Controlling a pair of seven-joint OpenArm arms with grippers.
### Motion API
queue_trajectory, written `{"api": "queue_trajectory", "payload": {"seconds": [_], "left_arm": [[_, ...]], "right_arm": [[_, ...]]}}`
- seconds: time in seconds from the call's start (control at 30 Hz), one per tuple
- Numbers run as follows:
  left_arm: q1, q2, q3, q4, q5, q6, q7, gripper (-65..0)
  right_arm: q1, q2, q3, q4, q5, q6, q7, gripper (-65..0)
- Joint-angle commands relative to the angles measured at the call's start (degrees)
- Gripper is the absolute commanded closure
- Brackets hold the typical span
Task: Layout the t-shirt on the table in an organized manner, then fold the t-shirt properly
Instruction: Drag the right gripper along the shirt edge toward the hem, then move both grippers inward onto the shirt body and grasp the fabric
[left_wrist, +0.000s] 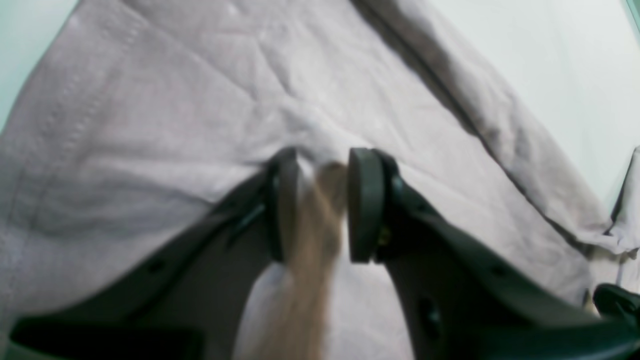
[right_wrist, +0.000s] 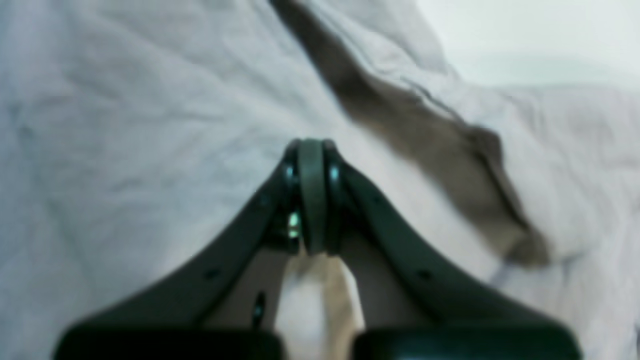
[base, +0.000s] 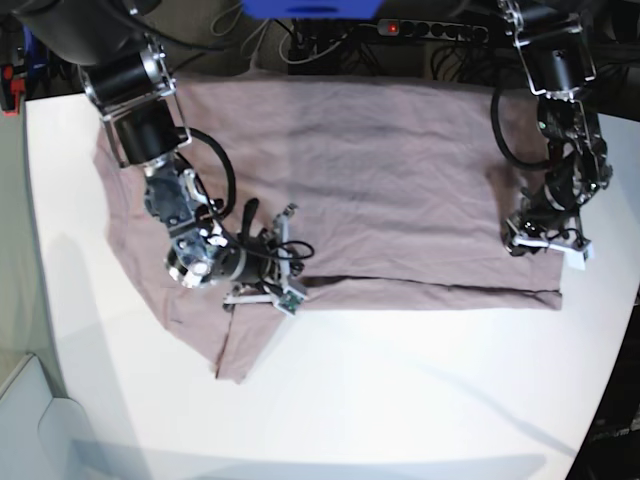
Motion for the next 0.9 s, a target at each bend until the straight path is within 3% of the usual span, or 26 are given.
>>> {"api": "queue_trajectory", "payload": {"seconds": [0.0, 0.3, 0.47, 0.53, 0.63, 0.7, 0.77, 0.87], "left_arm": [[1.3, -0.1, 0.0, -1.0, 4.4, 3.2, 4.5, -18.9], [1.3, -0.1, 0.0, -1.4, 4.4, 3.2, 4.3, -18.8], [2.8, 0.0, 0.0, -0.9, 4.1, 3.2, 4.2, -18.8], [3.0, 0.0, 0.0, -0.9, 4.1, 3.2, 4.3, -18.8], [3.9, -0.1, 0.0, -0.9, 4.1, 3.2, 4.3, -18.8], [4.8, -0.1, 0.0, -0.7, 3.9, 3.2, 4.1, -18.8], [5.1, -0.1, -0.1, 0.3, 3.9, 3.2, 4.1, -18.8], [5.9, -0.1, -0.1, 2.0, 3.9, 3.2, 4.1, -18.8]], "right_arm": [[2.5, -0.5, -0.2, -0.6, 0.6, 0.2, 1.9, 0.0], [8.8, -2.0, -0.5, -14.1, 0.6, 0.2, 12.2, 0.0], [13.4, -3.2, -0.4, -24.3, 0.6, -0.8, 23.0, 0.0], [15.8, -3.3, -0.3, -28.2, 0.6, -9.5, 29.1, 0.0], [19.0, -3.0, -0.2, -33.7, 0.6, -28.5, 37.3, 0.0], [20.0, -1.6, -0.1, -34.6, 0.7, -39.4, 40.4, 0.0], [20.1, -0.6, -0.1, -34.6, 0.8, -45.7, 41.8, 0.0], [20.2, 0.2, -0.1, -34.5, 0.8, -45.9, 41.8, 0.0]]}}
